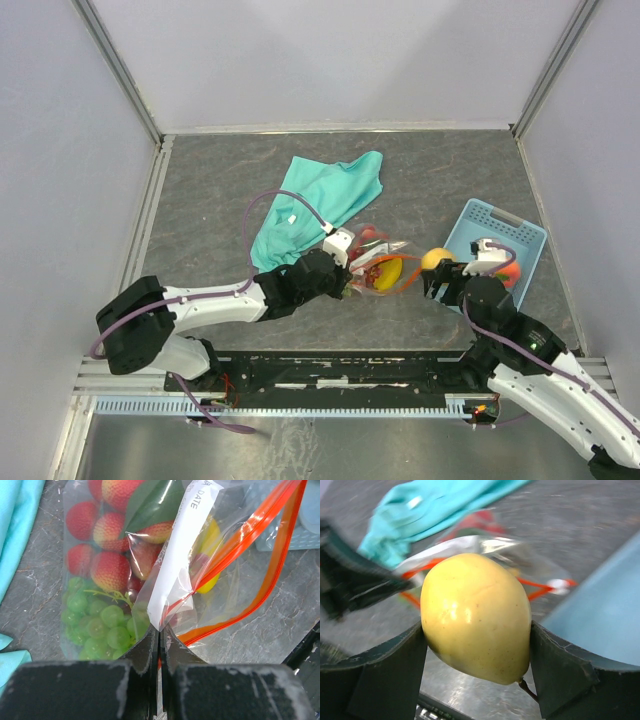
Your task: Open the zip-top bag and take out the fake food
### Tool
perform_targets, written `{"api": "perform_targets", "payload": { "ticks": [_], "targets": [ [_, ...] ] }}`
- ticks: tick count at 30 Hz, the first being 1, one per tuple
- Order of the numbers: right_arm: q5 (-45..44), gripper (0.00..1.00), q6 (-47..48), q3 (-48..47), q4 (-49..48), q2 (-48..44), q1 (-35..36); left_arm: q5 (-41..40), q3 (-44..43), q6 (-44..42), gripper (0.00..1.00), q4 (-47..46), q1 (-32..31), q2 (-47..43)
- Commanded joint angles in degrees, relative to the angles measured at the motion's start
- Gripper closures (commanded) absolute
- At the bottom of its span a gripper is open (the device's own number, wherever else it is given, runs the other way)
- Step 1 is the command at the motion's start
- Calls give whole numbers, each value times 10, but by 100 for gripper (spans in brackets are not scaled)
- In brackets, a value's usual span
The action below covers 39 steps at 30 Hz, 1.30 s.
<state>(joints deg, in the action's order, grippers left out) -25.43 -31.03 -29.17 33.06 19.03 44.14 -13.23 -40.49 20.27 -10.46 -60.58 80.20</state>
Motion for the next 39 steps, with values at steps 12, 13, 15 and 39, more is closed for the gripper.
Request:
{"api": "perform_targets", "payload": {
  "ticks": [12, 13, 15, 39],
  "targets": [
    [-267, 18, -256, -47, 127, 174, -84, 31, 22, 29, 97, -41, 0, -50],
    [-256, 3, -243, -44, 116, 170, -91, 33, 24, 30, 97, -42, 0, -52],
    [-243, 1, -212, -49, 102, 161, -94, 38, 28, 31, 97, -42, 0, -55],
    [335, 59, 16, 29, -244, 224, -70, 51, 21, 45, 97, -55, 0, -62]
  ]
}}
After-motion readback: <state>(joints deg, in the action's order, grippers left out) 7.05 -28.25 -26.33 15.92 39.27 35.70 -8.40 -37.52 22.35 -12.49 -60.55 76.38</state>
